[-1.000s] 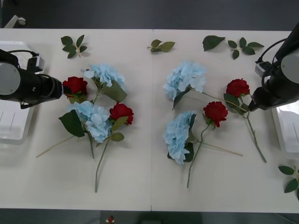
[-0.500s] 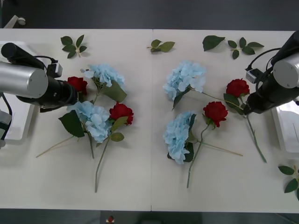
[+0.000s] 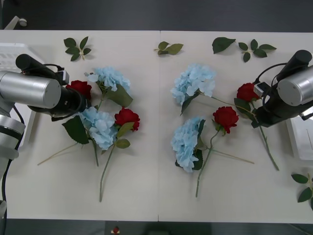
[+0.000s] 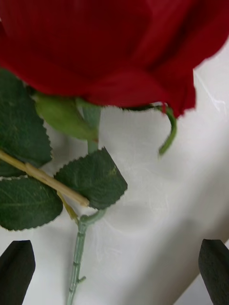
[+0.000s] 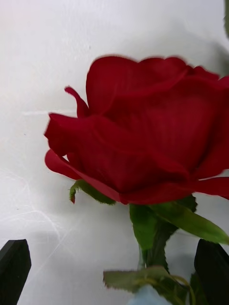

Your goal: Put the red flowers into the right box and the blue flowers into the left box

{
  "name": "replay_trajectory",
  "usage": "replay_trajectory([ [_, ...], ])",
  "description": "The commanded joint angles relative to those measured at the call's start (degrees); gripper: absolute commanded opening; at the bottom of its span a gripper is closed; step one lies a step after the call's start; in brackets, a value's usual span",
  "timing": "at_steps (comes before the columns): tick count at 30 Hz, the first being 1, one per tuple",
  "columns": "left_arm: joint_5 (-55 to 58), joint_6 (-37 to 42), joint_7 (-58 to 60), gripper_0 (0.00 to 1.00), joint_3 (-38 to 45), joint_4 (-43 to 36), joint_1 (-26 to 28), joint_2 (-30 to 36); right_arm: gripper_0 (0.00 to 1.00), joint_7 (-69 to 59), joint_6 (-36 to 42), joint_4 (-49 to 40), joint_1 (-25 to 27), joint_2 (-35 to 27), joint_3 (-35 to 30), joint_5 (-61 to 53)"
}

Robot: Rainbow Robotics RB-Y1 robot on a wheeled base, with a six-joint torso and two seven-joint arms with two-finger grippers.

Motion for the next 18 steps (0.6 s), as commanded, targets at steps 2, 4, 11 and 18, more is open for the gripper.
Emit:
replay_trajectory([
  [2,-1.6,-3.3,1.6,1.0,-2.2,2.1,-2.8,-0.3,1.0,1.1,-1.2,1.2,-0.9,0.7,0.0,0.0],
  [4,-1.9,-3.8,1.6,1.0,-2.2,2.5,-2.8,-0.5,1.0,1.2,-1.4,1.5,-0.9,0.9,0.0,0.2],
  [11,-1.5,-3.9,1.9,0.02,-2.2,2.5,-2.8,-0.7,1.0,1.3,-1.9,1.5,-0.8,1.5,0.6,0.6],
  [18,-1.4,-4.0,2.3,0.0,-2.2,2.5,-2.8,-0.7,1.0,1.5,-3.8,3.0,-0.8,2.7,1.2,0.6],
])
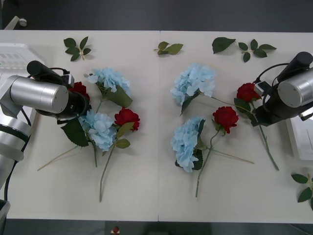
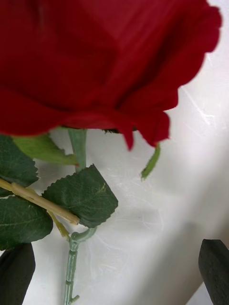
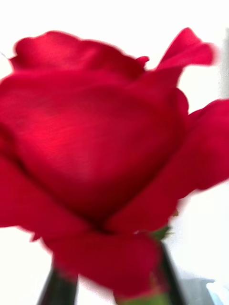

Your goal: Put the red flowers into the right box and the blue flowers into the left box

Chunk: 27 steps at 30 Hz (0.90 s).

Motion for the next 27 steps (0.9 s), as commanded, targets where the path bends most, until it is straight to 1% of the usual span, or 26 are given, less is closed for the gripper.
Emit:
replay_trajectory([
  [1,0.2,-0.6,2.2,0.0,0.9,-0.7,-2.1,-0.4,1.0,1.5,-0.6,1.5,-0.8,2.6,0.3,0.6],
  [8,0.5,-0.6,2.2,0.0,0.9,-0.9,-2.1,-0.2,1.0,2.1,-0.7,1.9,-0.8,3.0,0.5,0.7],
  [9,0.6,-0.5,2.2,0.0,0.9,-1.1,-2.1,0.1,0.94,2.2,-0.7,1.9,-0.8,3.0,0.5,0.7],
  [10,0.7,-0.1,2.3,0.0,0.9,-1.7,-2.1,0.4,0.8,2.2,-0.7,1.9,-0.8,3.0,0.5,0.6],
  [11,0.9,0.5,2.3,0.0,0.9,-2.3,-2.3,0.8,0.65,2.2,-0.7,1.9,-0.8,3.0,0.6,0.7],
  [12,1.3,1.9,2.3,0.0,0.9,-3.4,-2.6,1.6,0.45,2.2,-0.7,1.9,-0.8,3.0,0.5,0.6],
  [13,1.5,3.2,2.3,0.0,0.9,-4.4,-2.6,2.2,0.38,2.2,-0.7,1.9,-0.8,3.0,0.5,0.7],
  [15,3.0,5.6,2.7,0.0,1.2,-6.6,-3.2,3.4,0.21,2.2,-0.7,1.9,-0.8,3.0,0.5,0.7],
  [16,4.7,6.8,2.9,0.0,1.8,-8.1,-3.2,4.3,0.1,2.1,-0.7,1.9,-0.8,3.0,0.5,0.9],
  [17,5.9,7.7,3.0,0.0,2.5,-9.3,-3.2,5.0,0.0,2.1,-0.7,1.9,-0.8,3.1,0.5,0.8],
  [22,13.8,10.9,2.4,0.0,5.1,-15.9,-3.3,10.4,0.0,1.9,-0.7,2.0,-0.8,3.4,0.5,1.4],
  [25,18.6,11.6,2.3,0.0,5.7,-20.7,-3.2,14.2,0.0,1.8,-0.8,2.0,-0.8,3.5,0.5,1.6],
  [27,20.8,11.7,2.3,0.0,6.0,-22.4,-3.3,15.6,0.0,1.9,-0.9,2.0,-0.8,3.5,0.5,1.6],
])
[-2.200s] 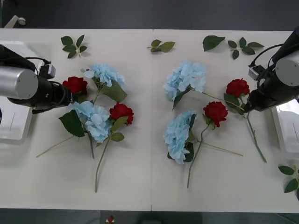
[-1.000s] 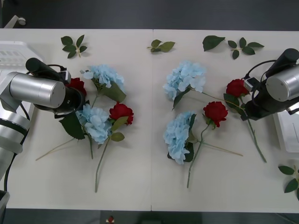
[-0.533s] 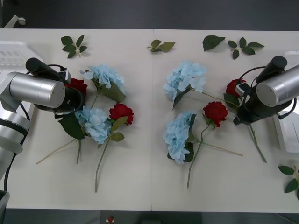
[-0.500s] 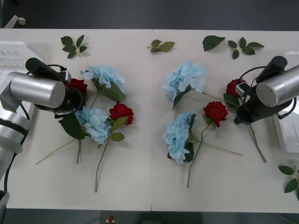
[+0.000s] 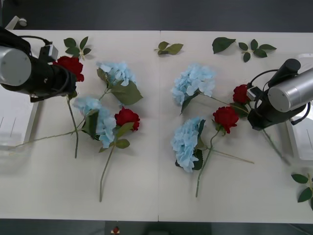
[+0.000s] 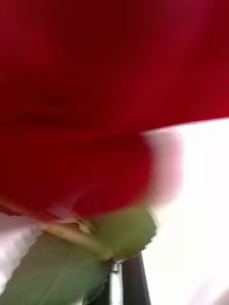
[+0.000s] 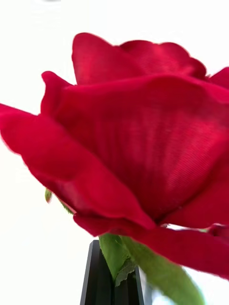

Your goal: Put the red flowers into the right box and the blue flowers into the left box

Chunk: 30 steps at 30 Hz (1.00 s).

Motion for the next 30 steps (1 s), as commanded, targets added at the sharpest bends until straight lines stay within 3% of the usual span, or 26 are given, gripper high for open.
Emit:
replay_trajectory([
  [1,5.5,0.3,1.3,0.0,0.9,-6.8,-2.4,6.3,0.0,2.0,-0.4,-0.4,-0.8,0.3,-0.3,0.6],
  [9,14.1,-0.8,0.0,0.0,3.2,-15.0,-0.8,12.0,0.0,2.5,0.8,-1.0,-2.3,-1.3,-3.0,-1.8],
  [18,23.8,-11.8,-7.7,0.0,7.9,-23.5,8.0,13.8,0.0,3.7,12.3,-5.7,-11.2,-10.4,-7.5,-13.2],
  [24,32.2,-17.5,-12.7,0.0,8.7,-27.8,13.4,13.6,0.0,4.1,16.8,-3.6,-15.1,-15.3,-10.8,-12.2],
  [30,46.7,-22.9,-22.0,0.0,8.7,-28.1,19.8,11.2,0.0,5.4,13.6,5.4,-14.2,-16.7,-10.0,-9.5],
])
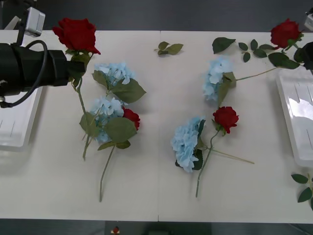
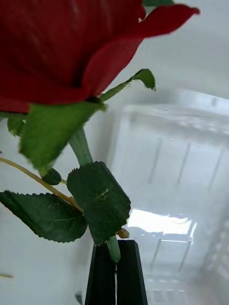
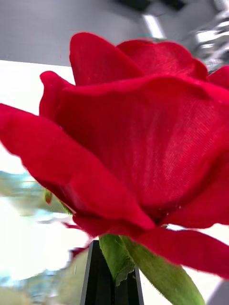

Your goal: Put the red flowers into the right box and the blue flowers into the left box

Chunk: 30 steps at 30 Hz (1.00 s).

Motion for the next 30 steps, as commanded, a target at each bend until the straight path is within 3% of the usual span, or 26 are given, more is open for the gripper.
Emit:
replay_trajectory([
  [1,8.7,-2.4,-9.2,0.0,0.5,-1.4,4.1,-1.8,0.0,3.3,-3.1,7.8,-0.3,-1.7,2.4,2.1],
  [6,20.1,-2.8,-19.5,0.0,0.0,-1.4,8.8,-3.3,0.0,8.9,-11.3,15.0,0.5,-1.2,8.4,4.9],
  [11,30.7,-2.8,-28.1,0.0,-3.7,-1.3,11.9,-4.2,0.0,9.8,-19.0,21.0,2.1,1.4,10.4,4.7],
  [19,33.5,-5.6,-37.5,0.0,-9.6,-1.2,13.9,-6.8,0.0,9.8,-23.2,24.7,3.3,4.2,10.4,6.8],
  [20,33.5,-6.6,-38.0,0.0,-10.4,-1.2,13.9,-7.2,0.07,9.9,-23.5,24.7,3.3,4.3,10.4,6.7],
  [21,33.5,-8.1,-38.7,0.0,-11.7,-1.2,13.9,-7.7,0.38,10.1,-23.7,24.8,3.3,4.3,10.4,6.6],
  [22,33.5,-9.7,-39.4,0.0,-12.5,-1.2,13.9,-8.3,0.62,10.1,-23.8,24.8,3.3,4.3,10.4,6.6],
  [24,33.4,-12.9,-40.1,0.0,-14.5,-1.2,13.9,-9.4,1.0,10.4,-23.9,24.8,3.3,4.2,10.5,6.3],
  [30,30.1,-22.4,-40.3,0.0,-18.9,-0.8,13.8,-14.3,1.0,12.3,-24.0,24.6,3.3,4.3,10.5,4.9],
])
